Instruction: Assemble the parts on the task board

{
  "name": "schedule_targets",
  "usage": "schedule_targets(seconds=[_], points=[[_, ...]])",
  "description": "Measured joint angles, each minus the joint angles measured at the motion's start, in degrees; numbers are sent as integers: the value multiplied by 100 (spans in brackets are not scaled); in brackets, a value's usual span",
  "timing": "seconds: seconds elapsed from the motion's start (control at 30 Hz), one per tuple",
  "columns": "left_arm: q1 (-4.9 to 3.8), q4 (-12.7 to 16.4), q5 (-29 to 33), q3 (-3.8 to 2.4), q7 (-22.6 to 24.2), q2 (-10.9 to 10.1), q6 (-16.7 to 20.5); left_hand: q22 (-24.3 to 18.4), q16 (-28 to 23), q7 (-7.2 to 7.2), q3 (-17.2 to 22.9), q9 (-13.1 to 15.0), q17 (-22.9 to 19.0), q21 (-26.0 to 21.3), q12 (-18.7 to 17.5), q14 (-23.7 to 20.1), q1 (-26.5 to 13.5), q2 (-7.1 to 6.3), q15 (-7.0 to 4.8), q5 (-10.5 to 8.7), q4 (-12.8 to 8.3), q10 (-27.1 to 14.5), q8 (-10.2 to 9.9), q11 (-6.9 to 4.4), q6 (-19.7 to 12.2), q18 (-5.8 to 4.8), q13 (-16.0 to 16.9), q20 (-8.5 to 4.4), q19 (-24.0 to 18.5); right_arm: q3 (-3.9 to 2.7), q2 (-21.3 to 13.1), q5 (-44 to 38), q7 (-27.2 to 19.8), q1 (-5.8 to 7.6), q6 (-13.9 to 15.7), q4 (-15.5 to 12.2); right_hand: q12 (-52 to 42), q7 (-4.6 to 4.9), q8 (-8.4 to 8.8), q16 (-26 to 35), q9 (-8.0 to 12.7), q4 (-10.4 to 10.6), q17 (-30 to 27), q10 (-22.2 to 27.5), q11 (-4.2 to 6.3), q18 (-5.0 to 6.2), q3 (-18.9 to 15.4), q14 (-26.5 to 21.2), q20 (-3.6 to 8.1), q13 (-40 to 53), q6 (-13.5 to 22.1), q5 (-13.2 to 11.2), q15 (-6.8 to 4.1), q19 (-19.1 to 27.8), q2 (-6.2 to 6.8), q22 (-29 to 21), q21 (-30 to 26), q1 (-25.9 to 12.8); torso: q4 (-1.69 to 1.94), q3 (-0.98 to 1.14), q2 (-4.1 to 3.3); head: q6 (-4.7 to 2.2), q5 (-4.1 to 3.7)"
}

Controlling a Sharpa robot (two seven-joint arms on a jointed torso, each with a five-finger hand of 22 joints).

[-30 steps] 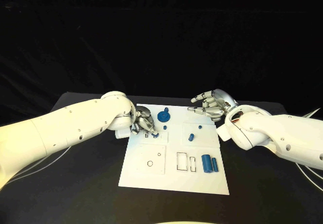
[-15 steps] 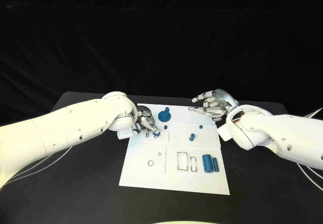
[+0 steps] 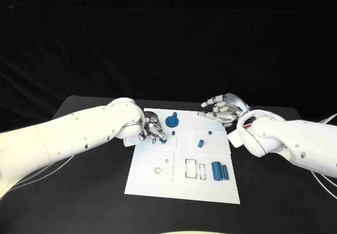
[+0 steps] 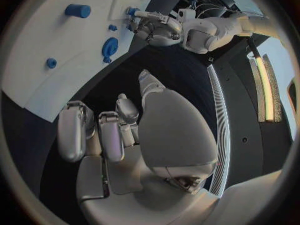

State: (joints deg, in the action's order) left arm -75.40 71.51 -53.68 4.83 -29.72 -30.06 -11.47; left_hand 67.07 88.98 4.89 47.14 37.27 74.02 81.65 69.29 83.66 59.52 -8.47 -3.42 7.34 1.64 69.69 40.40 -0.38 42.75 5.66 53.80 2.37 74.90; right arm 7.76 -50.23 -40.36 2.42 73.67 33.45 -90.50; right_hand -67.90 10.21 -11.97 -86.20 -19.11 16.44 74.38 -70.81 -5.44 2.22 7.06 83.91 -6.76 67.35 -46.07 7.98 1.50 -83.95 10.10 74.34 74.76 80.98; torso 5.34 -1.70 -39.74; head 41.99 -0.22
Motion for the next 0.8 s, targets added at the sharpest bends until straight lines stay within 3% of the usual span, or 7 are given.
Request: schedule_targets(seconds=[0.03,0.4,0.47,0.8], points=[[0,1,-24,3,-1,0,14,10,0,-1,0,0,0,0,0,45,0,0,-44,0,0,16,0,15,1,0,0,16,117,0,0,0,-1,0,0,0,0,0,0,0,0,0,0,0,0,0,0,0,0,0,0,0,0,0,0,0,0,0,-1,-2,0,-2,2],[0,14,-197,15,-10,-6,39,175,0,-31,0,0,0,66,46,48,-83,23,-51,21,0,216,1,-50,31,-4,122,-12,170,0,-5,1,-6,0,-4,-1,-1,0,0,0,0,0,0,0,0,0,0,0,0,0,0,0,0,0,0,0,0,0,-7,-2,-8,1,10],[0,15,-207,15,-15,-10,-5,204,0,-45,0,0,0,67,65,-12,-85,25,-110,21,0,214,1,-56,45,-47,129,-54,214,0,-7,1,-6,0,-6,-1,-1,0,0,0,0,0,0,0,0,0,0,0,0,0,0,0,0,0,0,0,0,0,-8,-2,-9,6,10],[0,9,-266,16,-29,-6,-124,215,0,-78,0,0,0,69,66,-11,-165,44,-110,21,0,306,1,-104,81,-47,163,-61,222,0,-3,1,-10,0,-12,4,-1,0,0,0,0,0,0,0,0,0,0,0,0,0,0,0,0,0,0,0,0,0,-6,-1,-9,19,10]])
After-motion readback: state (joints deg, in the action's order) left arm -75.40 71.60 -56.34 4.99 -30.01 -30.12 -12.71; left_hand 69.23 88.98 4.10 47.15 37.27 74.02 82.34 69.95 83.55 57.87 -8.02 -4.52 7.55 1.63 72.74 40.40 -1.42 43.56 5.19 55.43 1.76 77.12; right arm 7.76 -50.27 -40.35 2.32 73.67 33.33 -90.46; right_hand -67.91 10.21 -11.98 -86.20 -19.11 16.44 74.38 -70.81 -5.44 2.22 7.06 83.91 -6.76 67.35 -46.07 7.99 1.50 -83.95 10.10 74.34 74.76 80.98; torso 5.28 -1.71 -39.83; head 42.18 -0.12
